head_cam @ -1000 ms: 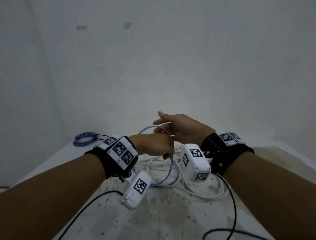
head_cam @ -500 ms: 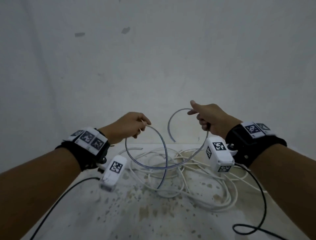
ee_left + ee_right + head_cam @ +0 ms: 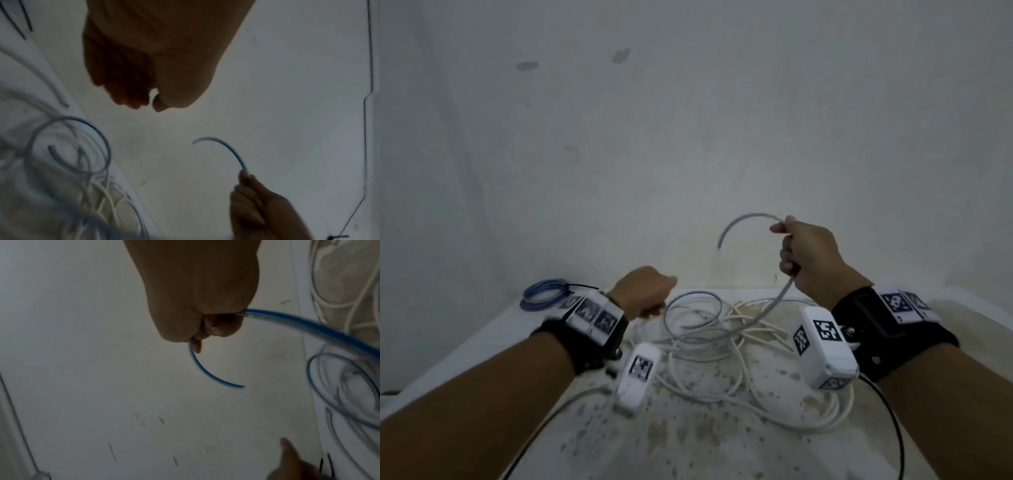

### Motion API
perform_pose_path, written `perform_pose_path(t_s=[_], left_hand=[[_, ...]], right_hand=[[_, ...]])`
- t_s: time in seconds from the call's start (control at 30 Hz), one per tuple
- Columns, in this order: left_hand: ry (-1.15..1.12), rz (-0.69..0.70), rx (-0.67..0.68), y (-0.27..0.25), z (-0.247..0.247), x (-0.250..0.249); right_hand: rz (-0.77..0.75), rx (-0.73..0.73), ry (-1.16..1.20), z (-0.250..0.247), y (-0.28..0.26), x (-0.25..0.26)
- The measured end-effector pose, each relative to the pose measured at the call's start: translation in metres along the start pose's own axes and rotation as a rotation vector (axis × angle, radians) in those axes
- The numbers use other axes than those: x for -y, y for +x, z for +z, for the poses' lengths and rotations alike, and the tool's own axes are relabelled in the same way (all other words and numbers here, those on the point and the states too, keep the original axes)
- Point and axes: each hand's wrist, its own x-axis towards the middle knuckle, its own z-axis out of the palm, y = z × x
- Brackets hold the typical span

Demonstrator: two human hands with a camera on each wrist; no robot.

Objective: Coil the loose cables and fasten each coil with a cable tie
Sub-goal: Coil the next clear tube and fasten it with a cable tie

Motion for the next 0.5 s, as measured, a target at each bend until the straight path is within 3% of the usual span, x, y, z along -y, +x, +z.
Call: perform_pose_path(t_s=[0.1,0.17,0.2,0.27,0.33,0.37,0.5], left_hand=[[-0.215,-0.235,0.346,-0.042,0.024,0.011],[-0.609,-0.287,0.446,-0.048,0.037,0.015],[-0.847,-0.278,0.389,-0.045,0.041,0.014],[-1.143,-0.254,0.132,-0.036,0.039,0.008],[-1.125,-0.205,-0.138,-0.025,0.031,0.004],[-1.008,-0.166,-0.191,-0.021,0.026,0.006],[-0.567,0.004,-0.156,-0.027,0.018,0.013]], right_hand=[[0.055,-0.031,0.343,0.015,-0.006,-0.005],[0.097,-0.026,0.453,0.028,-0.014,-0.012],[0.114,-0.011,0.460,0.033,-0.018,-0.017],[0.146,0.051,0.388,0.037,-0.025,-0.030],[0.176,0.122,0.225,0.032,-0.031,-0.044],[0.188,0.146,0.135,0.028,-0.033,-0.050],[0.107,0.164,-0.150,0.016,-0.033,-0.061]])
